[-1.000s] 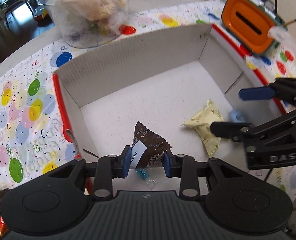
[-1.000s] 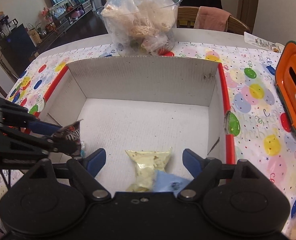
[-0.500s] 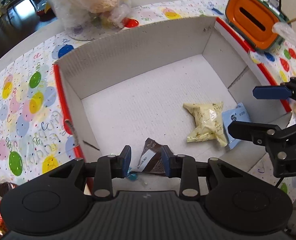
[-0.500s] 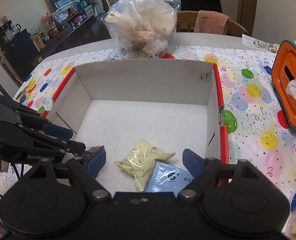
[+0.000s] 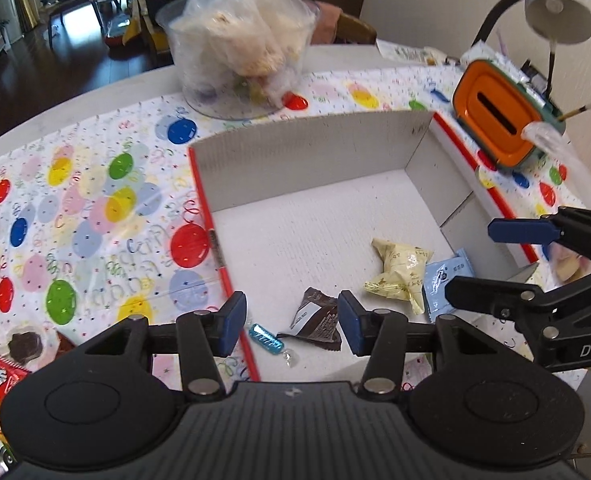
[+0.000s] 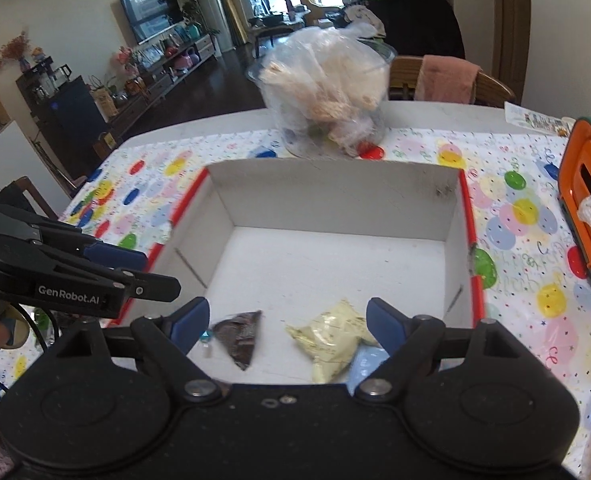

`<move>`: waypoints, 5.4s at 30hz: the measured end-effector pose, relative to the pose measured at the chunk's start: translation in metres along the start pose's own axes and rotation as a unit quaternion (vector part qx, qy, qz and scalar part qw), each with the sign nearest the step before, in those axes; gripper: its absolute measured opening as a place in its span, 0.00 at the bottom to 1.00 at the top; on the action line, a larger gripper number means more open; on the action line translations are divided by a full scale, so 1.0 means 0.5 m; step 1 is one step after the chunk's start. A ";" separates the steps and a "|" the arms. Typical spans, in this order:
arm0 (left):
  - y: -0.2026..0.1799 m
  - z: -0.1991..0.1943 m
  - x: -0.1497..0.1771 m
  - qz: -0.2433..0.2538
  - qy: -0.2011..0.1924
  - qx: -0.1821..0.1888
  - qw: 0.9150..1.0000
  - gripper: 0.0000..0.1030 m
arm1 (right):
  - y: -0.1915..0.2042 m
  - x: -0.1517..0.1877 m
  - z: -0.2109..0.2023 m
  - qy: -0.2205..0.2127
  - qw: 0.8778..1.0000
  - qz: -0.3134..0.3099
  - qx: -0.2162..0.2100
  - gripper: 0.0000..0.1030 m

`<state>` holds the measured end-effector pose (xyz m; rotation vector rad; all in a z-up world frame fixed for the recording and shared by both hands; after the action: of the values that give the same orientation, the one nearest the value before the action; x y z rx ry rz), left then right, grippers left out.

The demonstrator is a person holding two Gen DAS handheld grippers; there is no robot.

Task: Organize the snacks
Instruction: 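Lower the chocolate into the box and open the left tool while the right tool releases the packet, then move both tools back over the snack pile on the tablecloth, then grasp the silver-foil chocolate ball with the left tool while the right tool grasps the black snack pack, then carry the foil ball and black pack over the red box with both tools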

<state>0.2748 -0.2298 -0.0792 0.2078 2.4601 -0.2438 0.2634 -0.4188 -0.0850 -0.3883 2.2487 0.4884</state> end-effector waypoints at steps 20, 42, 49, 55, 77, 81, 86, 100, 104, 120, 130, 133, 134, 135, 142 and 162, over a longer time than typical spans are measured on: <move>0.199 -0.220 0.102 -0.051 -0.099 -0.034 0.993 0.68 | 0.257 -0.010 -0.026 -0.071 0.995 -0.010 -0.065 0.99; 0.545 -0.332 0.310 -0.138 -0.111 -0.154 0.972 0.78 | 0.490 0.061 0.120 -0.006 0.998 -0.017 -0.065 0.99; 0.563 -0.280 0.373 -0.104 -0.080 -0.148 0.980 0.78 | 0.579 0.090 0.175 0.026 0.990 -0.100 -0.092 0.96; 0.573 -0.236 0.409 -0.068 -0.065 -0.145 0.985 0.78 | 0.630 0.115 0.241 0.060 0.982 -0.150 -0.100 0.86; 0.577 -0.145 0.448 0.008 -0.036 -0.111 0.993 0.60 | 0.707 0.173 0.356 0.094 0.939 -0.324 -0.062 0.45; 0.571 -0.136 0.443 0.021 -0.037 -0.107 0.993 0.54 | 0.715 0.181 0.362 0.097 0.935 -0.335 -0.057 0.40; 0.559 -0.132 0.438 0.033 -0.038 -0.091 0.995 0.38 | 0.718 0.184 0.368 0.097 0.935 -0.338 -0.049 0.36; 0.585 -0.145 0.446 -0.025 -0.037 -0.094 0.995 0.32 | 0.708 0.170 0.335 0.091 0.951 -0.289 -0.057 0.31; 0.592 -0.157 0.450 -0.043 -0.036 -0.097 0.994 0.25 | 0.704 0.165 0.311 0.086 0.957 -0.270 -0.062 0.31; 0.574 -0.221 0.430 -0.081 -0.062 -0.103 0.989 0.25 | 0.640 0.108 0.189 0.036 0.979 -0.195 -0.056 0.31; 0.494 -0.284 0.348 -0.077 -0.109 -0.095 0.987 0.25 | 0.540 0.056 0.094 -0.016 0.989 -0.141 -0.035 0.31; 0.456 -0.296 0.315 -0.067 -0.124 -0.087 0.986 0.25 | 0.503 0.043 0.068 -0.032 0.991 -0.131 -0.027 0.31; 0.443 -0.297 0.303 -0.063 -0.128 -0.084 0.986 0.25 | 0.490 0.039 0.060 -0.036 0.991 -0.127 -0.024 0.31; 0.428 -0.297 0.292 -0.058 -0.132 -0.081 0.986 0.25 | 0.476 0.034 0.052 -0.040 0.991 -0.123 -0.021 0.31; 0.321 -0.269 0.223 -0.023 -0.136 -0.061 0.989 0.25 | 0.365 0.018 0.005 -0.060 0.993 -0.101 0.002 0.31; 0.019 -0.076 0.039 0.071 -0.099 -0.013 0.992 0.25 | 0.030 0.009 -0.014 -0.040 0.997 -0.030 0.065 0.31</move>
<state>0.2391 -0.2102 -0.0631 0.3312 2.2401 -0.1626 0.2497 -0.4094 -0.0808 -0.3615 2.1701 0.3181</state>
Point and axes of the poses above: each gripper's, at about its wrist camera, not at the fingertips, and z roughly the way its jaws point, y to its left, x to its underside, the point moved 2 cm from there along z, roughly the way its jaws point, and after that the axes turned 9 degrees about -y, right-handed, at the moved point
